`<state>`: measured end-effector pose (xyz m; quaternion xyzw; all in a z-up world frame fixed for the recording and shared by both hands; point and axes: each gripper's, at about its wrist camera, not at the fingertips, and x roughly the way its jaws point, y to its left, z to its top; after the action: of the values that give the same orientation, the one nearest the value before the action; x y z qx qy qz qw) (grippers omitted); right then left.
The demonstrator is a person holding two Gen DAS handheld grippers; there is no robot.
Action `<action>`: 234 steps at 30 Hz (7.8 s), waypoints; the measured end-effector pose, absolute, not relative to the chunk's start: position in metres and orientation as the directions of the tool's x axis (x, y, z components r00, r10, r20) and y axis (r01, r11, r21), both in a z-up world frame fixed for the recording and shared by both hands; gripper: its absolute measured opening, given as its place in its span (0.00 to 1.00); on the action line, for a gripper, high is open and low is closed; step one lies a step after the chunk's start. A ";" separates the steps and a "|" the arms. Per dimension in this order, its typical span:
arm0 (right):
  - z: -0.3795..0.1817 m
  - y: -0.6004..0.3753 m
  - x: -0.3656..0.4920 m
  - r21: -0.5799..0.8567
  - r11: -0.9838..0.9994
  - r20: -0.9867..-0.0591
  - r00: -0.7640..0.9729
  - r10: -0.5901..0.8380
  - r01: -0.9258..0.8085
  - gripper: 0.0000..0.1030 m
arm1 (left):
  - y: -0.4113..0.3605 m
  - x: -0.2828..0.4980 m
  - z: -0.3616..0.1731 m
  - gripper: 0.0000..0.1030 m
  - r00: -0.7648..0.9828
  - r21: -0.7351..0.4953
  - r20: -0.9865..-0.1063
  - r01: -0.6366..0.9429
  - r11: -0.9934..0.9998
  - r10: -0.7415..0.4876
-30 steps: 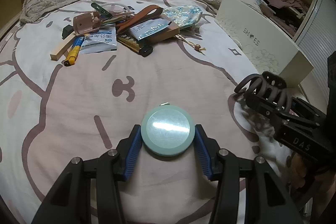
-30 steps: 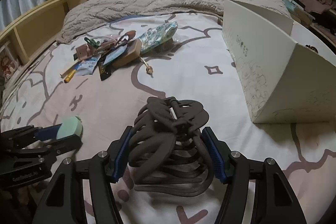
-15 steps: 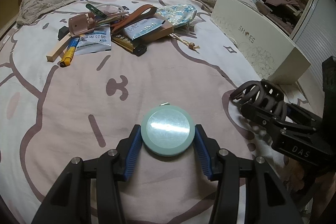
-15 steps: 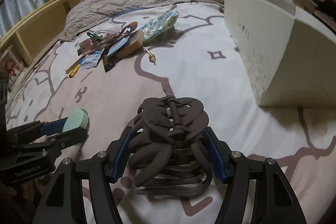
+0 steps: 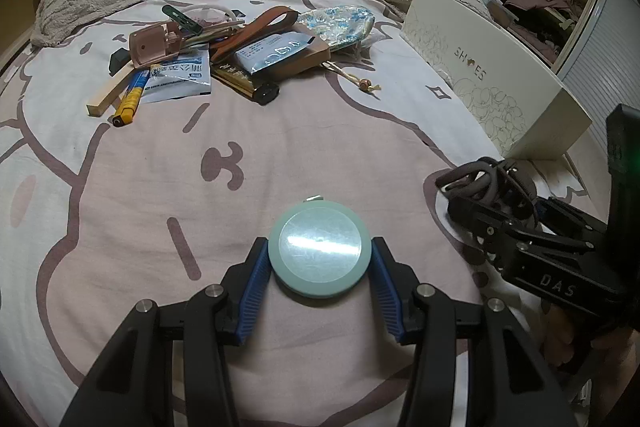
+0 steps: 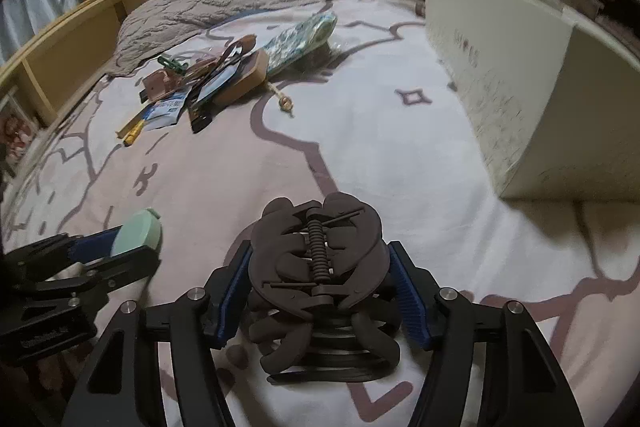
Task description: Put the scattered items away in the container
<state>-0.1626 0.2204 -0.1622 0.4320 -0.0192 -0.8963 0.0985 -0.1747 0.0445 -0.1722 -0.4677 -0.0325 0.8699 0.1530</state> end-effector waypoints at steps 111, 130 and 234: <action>-0.035 0.450 -0.351 0.079 -0.997 -0.800 -0.597 -0.055 -0.013 0.97 | 0.330 -0.306 -0.065 0.49 -0.415 -0.142 -0.771 -0.627 -0.766 0.482; -0.015 0.467 -0.287 0.106 -0.991 -0.676 -0.737 -0.008 -0.086 0.97 | 0.308 -0.293 -0.048 0.83 -0.481 -0.159 -0.723 -0.582 -0.797 0.496; -0.005 0.319 0.006 -0.082 -0.990 -0.414 -0.900 0.135 -0.111 1.00 | 0.141 -0.061 -0.004 1.00 -0.746 -0.054 -0.494 -0.486 -0.872 0.447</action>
<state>0.0060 0.3192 -0.0046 0.2142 0.0280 -0.9744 -0.0631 -0.0612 0.1410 -0.0040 -0.2541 0.0390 0.9336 0.2498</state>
